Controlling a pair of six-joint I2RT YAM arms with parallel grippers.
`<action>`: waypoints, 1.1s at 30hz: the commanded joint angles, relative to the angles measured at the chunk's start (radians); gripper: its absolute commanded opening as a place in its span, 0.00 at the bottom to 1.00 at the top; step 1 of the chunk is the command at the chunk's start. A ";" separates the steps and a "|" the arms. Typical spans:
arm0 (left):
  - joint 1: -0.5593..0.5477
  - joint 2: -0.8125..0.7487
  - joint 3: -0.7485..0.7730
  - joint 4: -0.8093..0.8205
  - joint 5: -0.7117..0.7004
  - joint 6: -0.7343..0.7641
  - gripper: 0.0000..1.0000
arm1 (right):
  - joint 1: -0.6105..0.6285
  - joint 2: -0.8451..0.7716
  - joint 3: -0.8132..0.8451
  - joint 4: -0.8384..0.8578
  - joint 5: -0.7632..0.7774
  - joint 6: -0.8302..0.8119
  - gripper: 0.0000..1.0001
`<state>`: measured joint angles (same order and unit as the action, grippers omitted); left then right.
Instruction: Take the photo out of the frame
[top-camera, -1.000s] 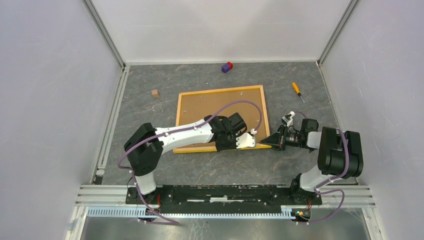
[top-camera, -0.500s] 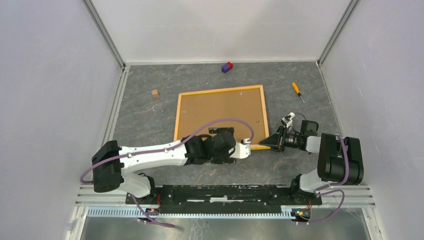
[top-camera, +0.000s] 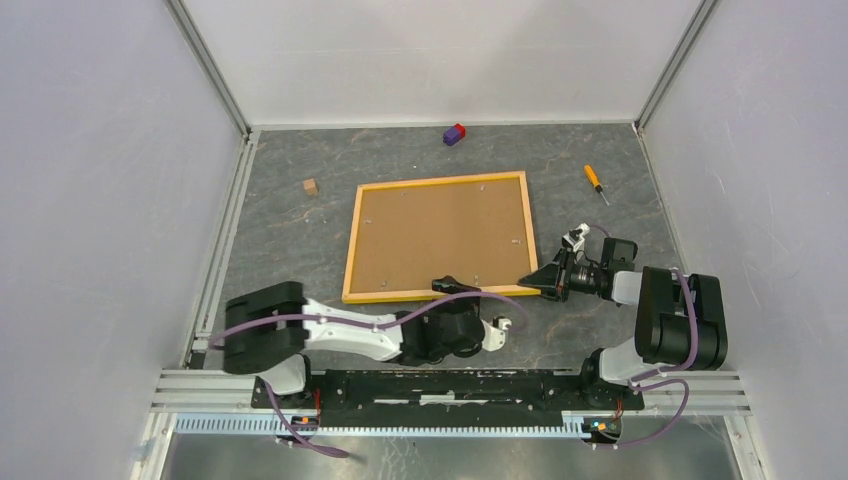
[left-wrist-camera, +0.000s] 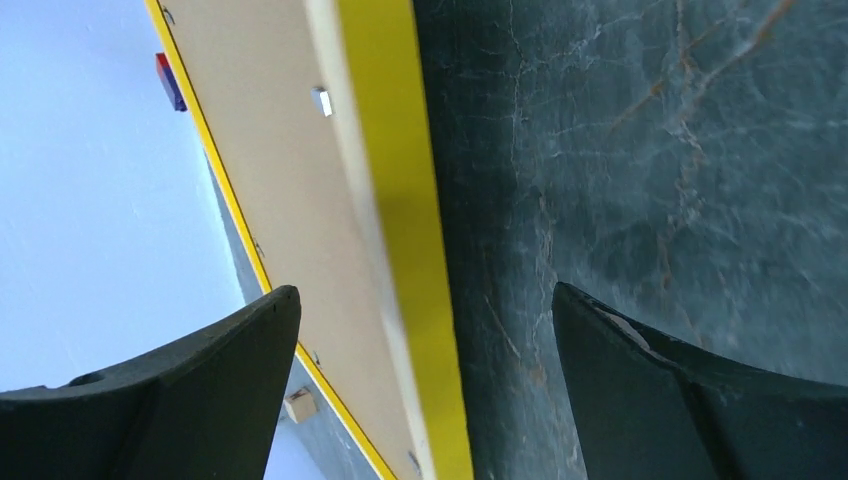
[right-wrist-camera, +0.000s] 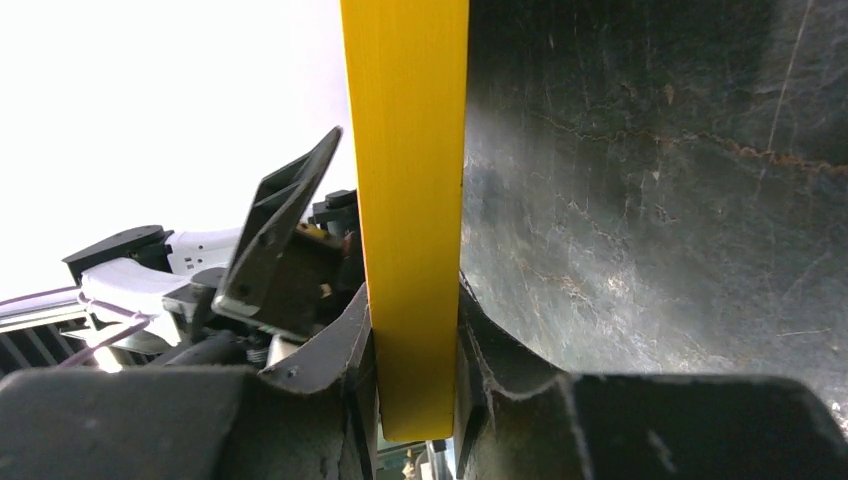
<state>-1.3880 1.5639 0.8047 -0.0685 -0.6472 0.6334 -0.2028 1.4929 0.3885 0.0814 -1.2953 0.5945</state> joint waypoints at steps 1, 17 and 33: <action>-0.002 0.123 -0.034 0.335 -0.189 0.129 1.00 | -0.003 -0.010 0.044 -0.116 -0.075 -0.038 0.00; 0.093 0.204 -0.017 0.636 -0.253 0.380 0.58 | -0.008 -0.029 0.019 -0.161 -0.105 -0.045 0.00; 0.210 -0.023 0.411 -0.353 0.017 -0.071 0.02 | -0.100 -0.029 0.252 -0.535 -0.133 -0.473 0.90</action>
<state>-1.2488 1.6417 1.0225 -0.1371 -0.7212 0.8089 -0.2478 1.4631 0.5076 -0.2279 -1.4147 0.4313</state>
